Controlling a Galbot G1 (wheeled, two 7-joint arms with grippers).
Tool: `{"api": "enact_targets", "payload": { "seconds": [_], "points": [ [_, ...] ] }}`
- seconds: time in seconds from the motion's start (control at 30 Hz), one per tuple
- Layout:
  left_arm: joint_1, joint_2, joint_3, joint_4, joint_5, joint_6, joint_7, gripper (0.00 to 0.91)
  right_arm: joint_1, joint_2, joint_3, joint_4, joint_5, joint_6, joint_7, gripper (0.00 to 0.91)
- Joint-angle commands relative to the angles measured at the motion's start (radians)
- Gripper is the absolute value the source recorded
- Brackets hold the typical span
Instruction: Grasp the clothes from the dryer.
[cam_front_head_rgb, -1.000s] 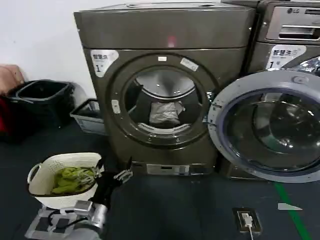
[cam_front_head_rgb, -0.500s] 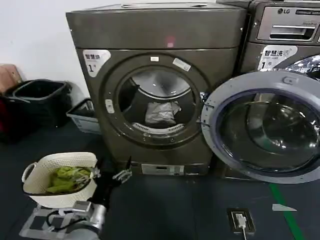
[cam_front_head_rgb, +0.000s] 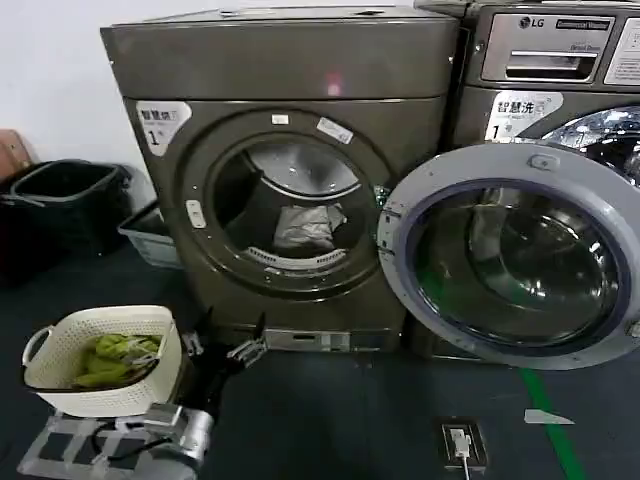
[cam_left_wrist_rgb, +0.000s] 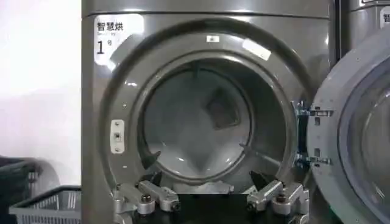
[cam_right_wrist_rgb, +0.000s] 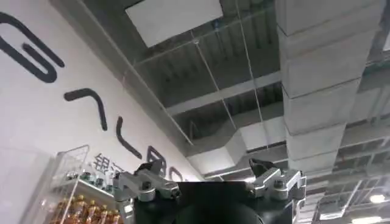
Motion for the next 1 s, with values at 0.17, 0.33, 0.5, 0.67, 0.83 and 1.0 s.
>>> {"api": "enact_targets", "payload": {
  "seconds": [0.17,0.33,0.5,0.67,0.83,1.0],
  "points": [
    [-0.002,-0.001,-0.006,0.002,-0.001,-0.018,0.011,0.907,0.014,0.001,-0.008,0.004,0.005,0.017,-0.016,0.907],
    [0.000,-0.005,-0.006,0.004,0.002,-0.019,0.012,0.907,0.021,-0.001,-0.021,0.001,0.006,0.035,-0.015,0.907],
    [-0.001,-0.007,-0.008,0.006,0.000,-0.018,0.012,0.907,0.021,-0.002,-0.027,0.002,0.004,0.043,-0.016,0.907],
    [-0.002,-0.006,-0.008,0.012,-0.002,-0.018,0.012,0.907,0.024,0.002,-0.036,0.009,0.004,0.053,-0.020,0.907],
    [-0.010,0.001,-0.007,0.017,-0.008,-0.018,0.012,0.907,0.020,0.008,-0.033,0.014,0.004,0.060,-0.023,0.907],
    [-0.013,0.008,-0.003,0.017,-0.014,-0.017,0.011,0.907,0.007,0.015,-0.016,0.013,0.006,0.063,-0.026,0.907]
  ]
}}
